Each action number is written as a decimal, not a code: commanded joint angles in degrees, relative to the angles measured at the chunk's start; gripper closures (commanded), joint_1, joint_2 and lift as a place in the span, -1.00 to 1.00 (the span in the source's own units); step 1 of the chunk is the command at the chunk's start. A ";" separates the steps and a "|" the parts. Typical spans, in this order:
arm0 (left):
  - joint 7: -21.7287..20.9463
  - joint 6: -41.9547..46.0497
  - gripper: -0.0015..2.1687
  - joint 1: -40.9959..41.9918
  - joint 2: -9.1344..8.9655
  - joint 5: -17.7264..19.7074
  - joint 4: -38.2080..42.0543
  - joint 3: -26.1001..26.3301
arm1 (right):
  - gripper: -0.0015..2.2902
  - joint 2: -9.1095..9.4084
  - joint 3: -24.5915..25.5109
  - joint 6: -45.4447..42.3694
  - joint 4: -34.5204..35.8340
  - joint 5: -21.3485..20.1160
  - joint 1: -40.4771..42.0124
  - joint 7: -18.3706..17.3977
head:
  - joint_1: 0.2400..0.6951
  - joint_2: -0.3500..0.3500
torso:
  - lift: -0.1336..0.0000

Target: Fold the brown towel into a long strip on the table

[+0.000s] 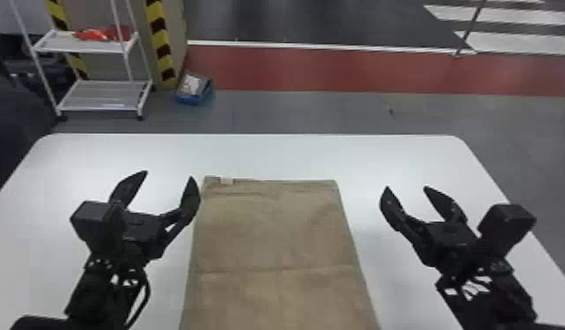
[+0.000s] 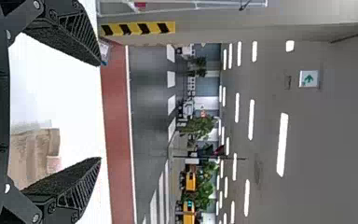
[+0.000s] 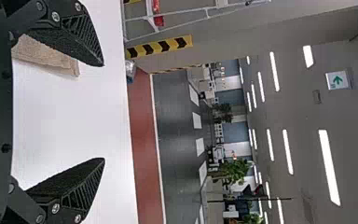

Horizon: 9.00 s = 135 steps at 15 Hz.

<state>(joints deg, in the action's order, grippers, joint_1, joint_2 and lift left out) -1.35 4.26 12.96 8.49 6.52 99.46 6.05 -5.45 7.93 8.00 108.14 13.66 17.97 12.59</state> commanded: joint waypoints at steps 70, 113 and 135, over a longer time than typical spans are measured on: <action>-7.00 -22.15 -0.03 3.13 -2.34 -2.39 9.26 8.18 | -0.85 -0.62 -0.38 -6.98 -6.27 1.90 -0.04 0.42 | 1.00 -0.57 | -0.84; -2.60 -13.36 -0.54 -2.32 -1.28 -8.45 -0.93 17.32 | -0.85 -1.49 1.12 -11.73 -10.49 5.24 3.21 1.38 | 1.00 -0.92 | -0.84; -2.52 -21.62 -0.05 -3.99 -1.37 -11.62 -1.81 18.29 | -0.85 -1.85 1.38 -11.73 -11.11 6.82 2.77 1.91 | 1.00 -0.95 | -0.84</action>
<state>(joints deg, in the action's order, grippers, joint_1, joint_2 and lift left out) -4.02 -17.36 8.96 7.12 -5.10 97.23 24.43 -7.29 9.39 -3.74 96.95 20.47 20.82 14.50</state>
